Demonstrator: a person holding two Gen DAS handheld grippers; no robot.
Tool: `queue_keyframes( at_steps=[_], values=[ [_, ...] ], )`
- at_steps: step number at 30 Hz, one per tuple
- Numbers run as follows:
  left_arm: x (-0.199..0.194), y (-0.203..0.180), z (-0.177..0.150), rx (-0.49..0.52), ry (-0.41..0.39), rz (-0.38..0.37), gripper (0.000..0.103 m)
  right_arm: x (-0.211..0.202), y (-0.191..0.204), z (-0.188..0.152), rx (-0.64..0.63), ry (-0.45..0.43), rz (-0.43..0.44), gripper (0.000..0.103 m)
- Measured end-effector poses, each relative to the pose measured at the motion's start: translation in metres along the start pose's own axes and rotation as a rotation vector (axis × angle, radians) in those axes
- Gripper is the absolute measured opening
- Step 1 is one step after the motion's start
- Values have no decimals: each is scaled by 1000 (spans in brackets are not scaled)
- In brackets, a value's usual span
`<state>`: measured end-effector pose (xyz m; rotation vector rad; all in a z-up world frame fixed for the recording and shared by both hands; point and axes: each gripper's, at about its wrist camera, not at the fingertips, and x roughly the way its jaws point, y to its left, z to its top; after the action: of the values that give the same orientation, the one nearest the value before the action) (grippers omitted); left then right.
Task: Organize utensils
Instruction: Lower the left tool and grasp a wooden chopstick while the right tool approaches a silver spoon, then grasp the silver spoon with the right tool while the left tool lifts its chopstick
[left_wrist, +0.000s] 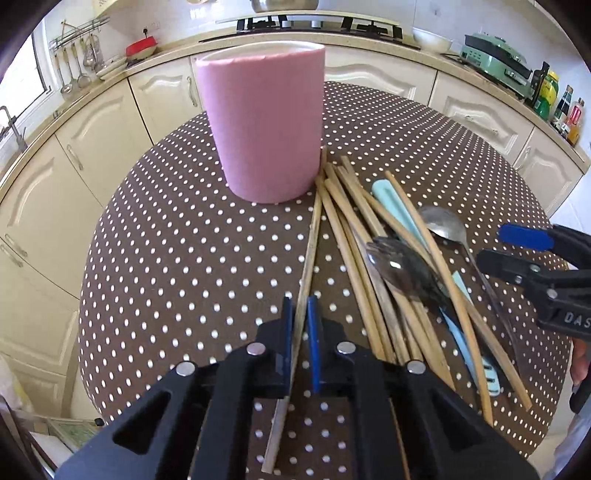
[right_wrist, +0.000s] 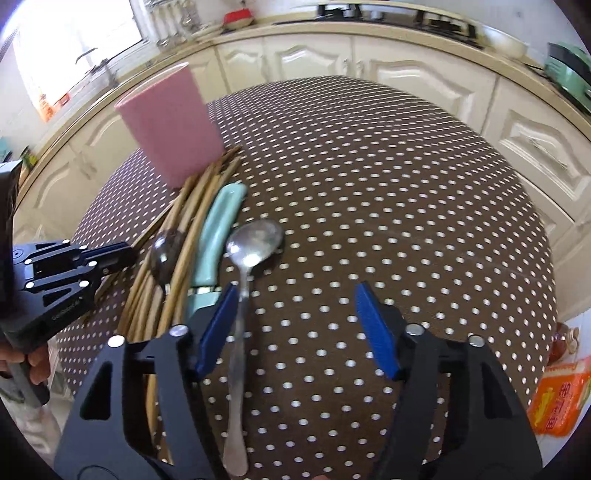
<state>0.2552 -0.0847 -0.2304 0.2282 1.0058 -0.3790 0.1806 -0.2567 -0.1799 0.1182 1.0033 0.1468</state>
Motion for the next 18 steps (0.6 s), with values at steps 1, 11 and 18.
queue_keyframes(
  at_steps=[1, 11, 18],
  values=[
    [-6, 4, -2, -9, 0, -4, 8, 3, 5, 3, -26, 20, 5, 60],
    [-37, 26, -47, -128, 65, -83, 8, 25, 29, 24, -186, 152, -59, 25],
    [-12, 22, -3, -69, 119, -81, 14, 33, 16, 38, -178, 202, -38, 14]
  ],
)
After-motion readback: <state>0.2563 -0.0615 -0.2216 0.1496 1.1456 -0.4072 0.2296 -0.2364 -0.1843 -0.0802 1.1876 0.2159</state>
